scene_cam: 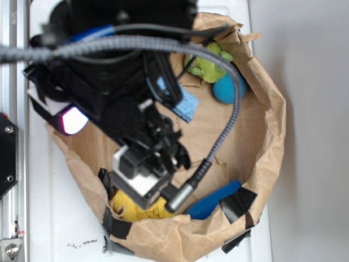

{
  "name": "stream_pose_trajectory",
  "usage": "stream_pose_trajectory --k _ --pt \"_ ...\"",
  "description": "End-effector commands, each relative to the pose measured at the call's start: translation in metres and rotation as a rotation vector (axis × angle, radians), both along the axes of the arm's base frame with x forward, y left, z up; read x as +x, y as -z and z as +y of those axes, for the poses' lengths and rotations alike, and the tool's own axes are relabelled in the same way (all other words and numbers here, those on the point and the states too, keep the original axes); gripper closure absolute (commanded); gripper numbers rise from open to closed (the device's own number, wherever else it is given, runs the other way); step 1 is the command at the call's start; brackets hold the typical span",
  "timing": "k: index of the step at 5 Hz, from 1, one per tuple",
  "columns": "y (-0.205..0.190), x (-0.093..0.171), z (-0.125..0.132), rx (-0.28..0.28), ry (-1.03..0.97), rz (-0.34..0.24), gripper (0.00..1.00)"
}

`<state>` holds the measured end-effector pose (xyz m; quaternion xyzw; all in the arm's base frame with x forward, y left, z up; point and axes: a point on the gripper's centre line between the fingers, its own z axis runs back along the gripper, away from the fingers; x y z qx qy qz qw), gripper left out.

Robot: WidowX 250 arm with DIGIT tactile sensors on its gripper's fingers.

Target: Grab the yellow cloth.

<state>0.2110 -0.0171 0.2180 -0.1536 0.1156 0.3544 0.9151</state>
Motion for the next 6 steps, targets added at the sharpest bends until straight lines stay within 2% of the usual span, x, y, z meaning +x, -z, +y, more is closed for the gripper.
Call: stream_pose_trajectory --k 1,2,3,5,6 --pt "0.021 0.004 0.008 0.089 -0.021 -0.047 0.0" --pt "0.054 0.017 0.006 0.156 -0.038 -0.053 0.0" --pt "0.072 0.023 0.005 0.187 -0.008 -0.049 0.0" --pt "0.112 0.034 0.004 0.128 0.056 -0.125 0.0" --pt "0.133 0.04 0.006 0.191 0.027 -0.09 0.0"
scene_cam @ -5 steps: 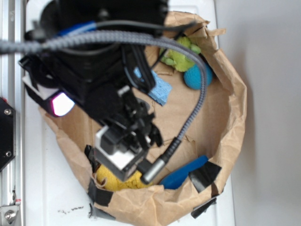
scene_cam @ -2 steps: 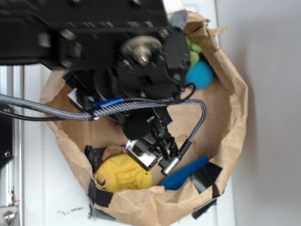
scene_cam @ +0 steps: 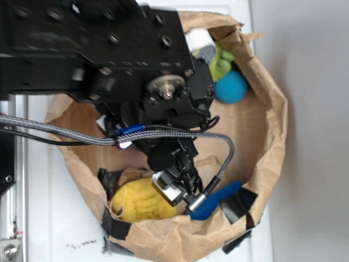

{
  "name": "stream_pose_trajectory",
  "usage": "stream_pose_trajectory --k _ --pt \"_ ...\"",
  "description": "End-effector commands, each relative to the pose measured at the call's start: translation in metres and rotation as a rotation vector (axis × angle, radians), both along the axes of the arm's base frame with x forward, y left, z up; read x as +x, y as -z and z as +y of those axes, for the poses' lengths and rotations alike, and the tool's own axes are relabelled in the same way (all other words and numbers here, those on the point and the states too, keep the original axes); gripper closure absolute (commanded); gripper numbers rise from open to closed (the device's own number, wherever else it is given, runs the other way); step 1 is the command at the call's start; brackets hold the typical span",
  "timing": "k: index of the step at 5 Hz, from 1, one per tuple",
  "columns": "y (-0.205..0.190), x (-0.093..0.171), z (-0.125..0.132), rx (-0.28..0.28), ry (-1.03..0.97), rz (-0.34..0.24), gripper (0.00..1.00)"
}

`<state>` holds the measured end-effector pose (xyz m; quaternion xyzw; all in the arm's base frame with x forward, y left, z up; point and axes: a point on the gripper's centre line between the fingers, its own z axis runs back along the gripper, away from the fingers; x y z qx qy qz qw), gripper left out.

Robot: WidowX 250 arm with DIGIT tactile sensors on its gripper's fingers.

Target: Grab the yellow cloth.

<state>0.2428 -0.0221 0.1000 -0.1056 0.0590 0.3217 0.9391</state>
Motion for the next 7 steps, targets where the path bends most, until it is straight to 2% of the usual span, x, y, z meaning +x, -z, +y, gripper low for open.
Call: stream_pose_trajectory --k 1,2,3,4,5,6,7 --pt "0.033 0.008 0.007 0.066 -0.056 0.053 0.0" --pt "0.04 -0.005 -0.008 0.071 -0.046 0.047 0.0" --pt "0.032 -0.015 -0.023 -0.015 -0.033 0.09 0.0" --pt "0.013 -0.02 -0.024 -0.076 -0.029 0.056 0.0" --pt "0.006 -0.017 -0.024 -0.138 -0.025 -0.016 0.0" --pt "0.025 -0.01 -0.032 -0.137 0.003 -0.036 0.0" --pt "0.036 -0.011 -0.038 -0.112 0.019 -0.003 0.0"
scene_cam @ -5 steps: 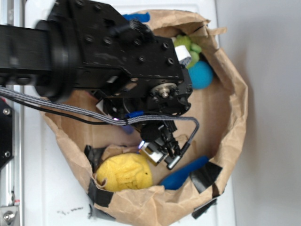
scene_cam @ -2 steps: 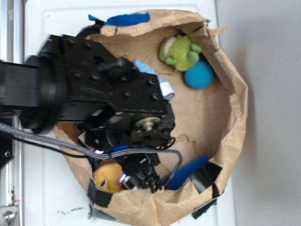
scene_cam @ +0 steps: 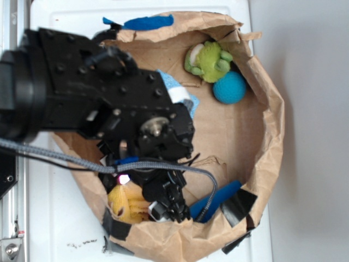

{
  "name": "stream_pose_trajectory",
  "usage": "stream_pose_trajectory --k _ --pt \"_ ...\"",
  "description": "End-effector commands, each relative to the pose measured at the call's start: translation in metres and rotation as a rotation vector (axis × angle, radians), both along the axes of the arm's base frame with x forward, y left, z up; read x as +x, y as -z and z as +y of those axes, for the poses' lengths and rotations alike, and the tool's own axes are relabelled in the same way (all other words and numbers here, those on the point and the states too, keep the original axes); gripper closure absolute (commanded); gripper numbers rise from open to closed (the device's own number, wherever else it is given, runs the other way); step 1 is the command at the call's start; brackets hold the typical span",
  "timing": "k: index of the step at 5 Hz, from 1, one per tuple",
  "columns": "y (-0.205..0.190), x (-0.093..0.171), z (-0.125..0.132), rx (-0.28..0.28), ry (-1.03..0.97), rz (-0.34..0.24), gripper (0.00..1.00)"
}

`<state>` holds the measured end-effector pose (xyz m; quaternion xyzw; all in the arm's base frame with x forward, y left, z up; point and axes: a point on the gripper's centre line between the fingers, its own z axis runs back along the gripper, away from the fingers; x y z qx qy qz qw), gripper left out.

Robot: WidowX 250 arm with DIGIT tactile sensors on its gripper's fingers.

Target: Grab the yellow cloth.

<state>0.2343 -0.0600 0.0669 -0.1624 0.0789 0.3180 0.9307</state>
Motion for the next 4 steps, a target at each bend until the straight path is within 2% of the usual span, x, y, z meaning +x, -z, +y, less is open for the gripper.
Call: stream_pose_trajectory --k 1,2,3,4 --pt "0.022 -0.003 -0.015 -0.024 0.077 0.101 0.0" --pt "0.028 -0.007 -0.021 -0.035 0.116 0.146 0.0" --pt "0.025 -0.001 -0.015 -0.052 0.071 0.152 1.0" --pt "0.002 0.011 0.003 -0.082 0.043 0.118 1.0"
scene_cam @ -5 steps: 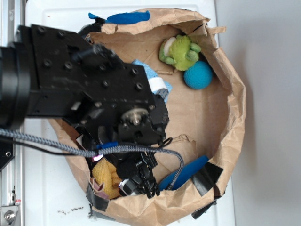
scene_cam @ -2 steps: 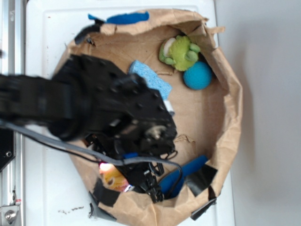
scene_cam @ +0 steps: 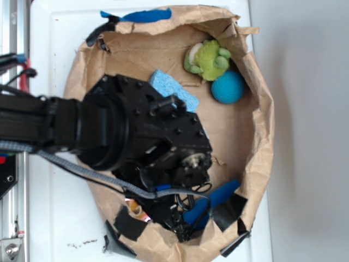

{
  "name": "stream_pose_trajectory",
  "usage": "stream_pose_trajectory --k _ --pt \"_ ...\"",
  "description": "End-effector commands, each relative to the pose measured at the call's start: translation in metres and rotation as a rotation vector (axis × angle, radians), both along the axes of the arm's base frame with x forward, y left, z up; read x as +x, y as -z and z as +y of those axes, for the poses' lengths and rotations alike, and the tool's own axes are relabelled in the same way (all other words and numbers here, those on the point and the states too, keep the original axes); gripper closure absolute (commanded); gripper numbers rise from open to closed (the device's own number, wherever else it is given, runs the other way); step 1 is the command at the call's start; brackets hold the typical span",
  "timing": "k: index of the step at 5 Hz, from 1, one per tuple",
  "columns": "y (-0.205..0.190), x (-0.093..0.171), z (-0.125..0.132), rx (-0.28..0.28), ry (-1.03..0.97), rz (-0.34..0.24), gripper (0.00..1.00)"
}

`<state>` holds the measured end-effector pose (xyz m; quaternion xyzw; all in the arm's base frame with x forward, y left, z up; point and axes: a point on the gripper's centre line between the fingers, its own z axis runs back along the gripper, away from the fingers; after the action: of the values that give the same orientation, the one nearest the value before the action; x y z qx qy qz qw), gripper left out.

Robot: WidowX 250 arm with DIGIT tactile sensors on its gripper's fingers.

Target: Grab the yellow cloth.

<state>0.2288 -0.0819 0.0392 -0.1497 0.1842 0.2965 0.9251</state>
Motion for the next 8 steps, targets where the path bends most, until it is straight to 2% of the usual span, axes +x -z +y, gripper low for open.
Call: stream_pose_trajectory --k 1,2,3,4,5,6,8 --pt "-0.052 0.025 0.053 -0.022 -0.105 -0.161 1.0" --pt "-0.073 0.029 0.085 0.068 -0.217 -0.221 1.0" --pt "-0.086 0.016 0.094 0.213 -0.268 -0.257 1.0" --pt "-0.099 0.01 0.09 0.4 -0.295 -0.29 1.0" --pt "-0.108 0.007 0.091 0.426 -0.213 -0.273 1.0" --pt "-0.118 0.006 0.094 0.416 -0.127 -0.258 1.0" --pt "-0.127 0.005 0.094 0.353 -0.178 -0.311 1.0"
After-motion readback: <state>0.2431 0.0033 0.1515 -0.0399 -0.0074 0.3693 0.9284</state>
